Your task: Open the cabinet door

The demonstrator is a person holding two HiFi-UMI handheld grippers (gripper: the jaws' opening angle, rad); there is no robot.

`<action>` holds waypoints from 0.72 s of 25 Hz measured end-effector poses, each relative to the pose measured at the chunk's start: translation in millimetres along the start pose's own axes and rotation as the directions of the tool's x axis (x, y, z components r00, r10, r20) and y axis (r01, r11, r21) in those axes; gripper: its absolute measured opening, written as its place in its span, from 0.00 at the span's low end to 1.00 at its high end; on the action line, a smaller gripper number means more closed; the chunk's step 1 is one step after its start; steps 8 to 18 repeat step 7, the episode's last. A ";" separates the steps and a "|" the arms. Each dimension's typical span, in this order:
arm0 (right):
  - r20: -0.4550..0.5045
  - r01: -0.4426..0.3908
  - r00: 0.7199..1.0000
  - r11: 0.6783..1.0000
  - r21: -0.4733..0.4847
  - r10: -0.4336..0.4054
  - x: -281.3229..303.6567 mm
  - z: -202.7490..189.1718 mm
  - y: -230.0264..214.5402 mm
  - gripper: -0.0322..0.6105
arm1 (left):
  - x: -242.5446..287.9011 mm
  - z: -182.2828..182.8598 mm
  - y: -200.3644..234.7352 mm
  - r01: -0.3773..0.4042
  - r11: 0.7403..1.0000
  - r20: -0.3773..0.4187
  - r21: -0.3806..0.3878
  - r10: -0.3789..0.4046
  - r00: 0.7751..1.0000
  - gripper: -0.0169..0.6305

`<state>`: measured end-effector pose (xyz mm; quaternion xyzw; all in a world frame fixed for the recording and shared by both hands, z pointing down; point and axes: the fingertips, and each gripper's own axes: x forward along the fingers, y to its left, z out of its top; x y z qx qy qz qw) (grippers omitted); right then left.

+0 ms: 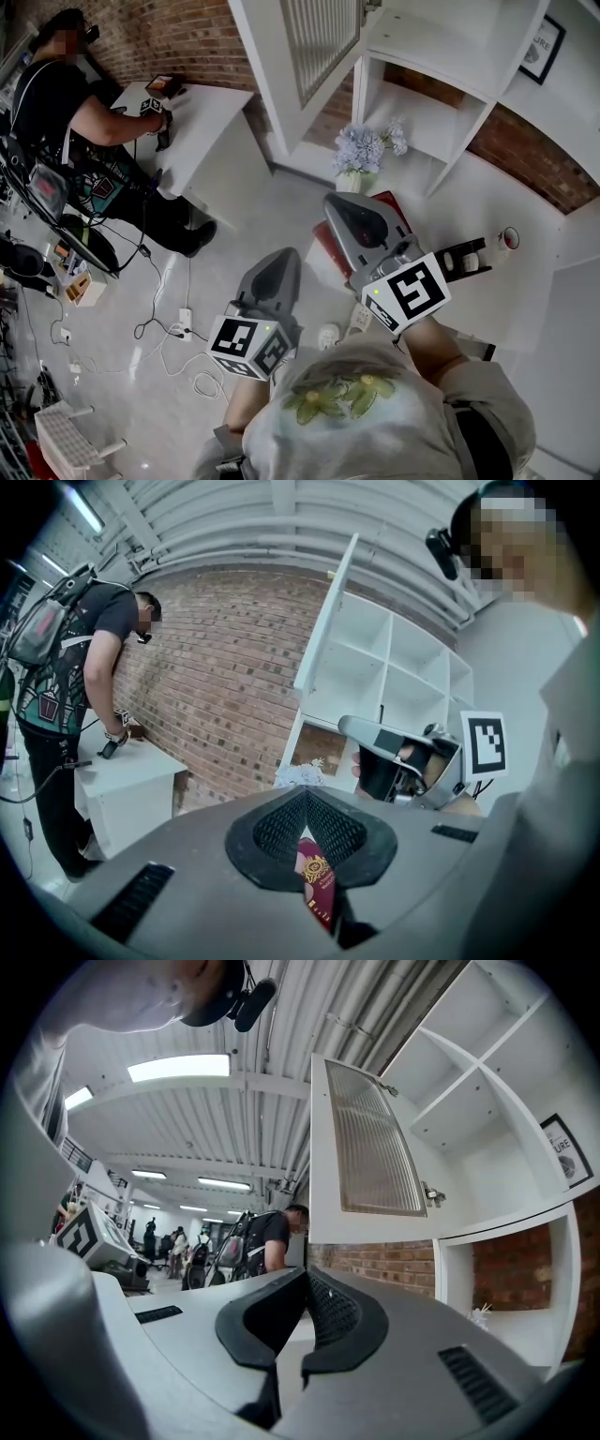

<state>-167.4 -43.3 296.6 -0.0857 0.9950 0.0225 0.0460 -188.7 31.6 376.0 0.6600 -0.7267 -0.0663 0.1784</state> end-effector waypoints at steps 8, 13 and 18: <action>-0.010 0.011 1.000 1.000 -0.004 -0.011 -2.9 -2.0 -3.7 0.09 | 5.8 0.6 -4.0 0.020 1.000 -0.002 0.002 -0.020 1.000 0.04; -0.010 0.011 1.000 1.000 -0.004 -0.011 -2.9 -2.0 -3.7 0.09 | 5.8 0.6 -4.0 0.020 1.000 -0.002 0.002 -0.020 1.000 0.04; -0.010 0.011 1.000 1.000 -0.004 -0.011 -2.9 -2.0 -3.7 0.09 | 5.8 0.6 -4.0 0.020 1.000 -0.002 0.002 -0.020 1.000 0.04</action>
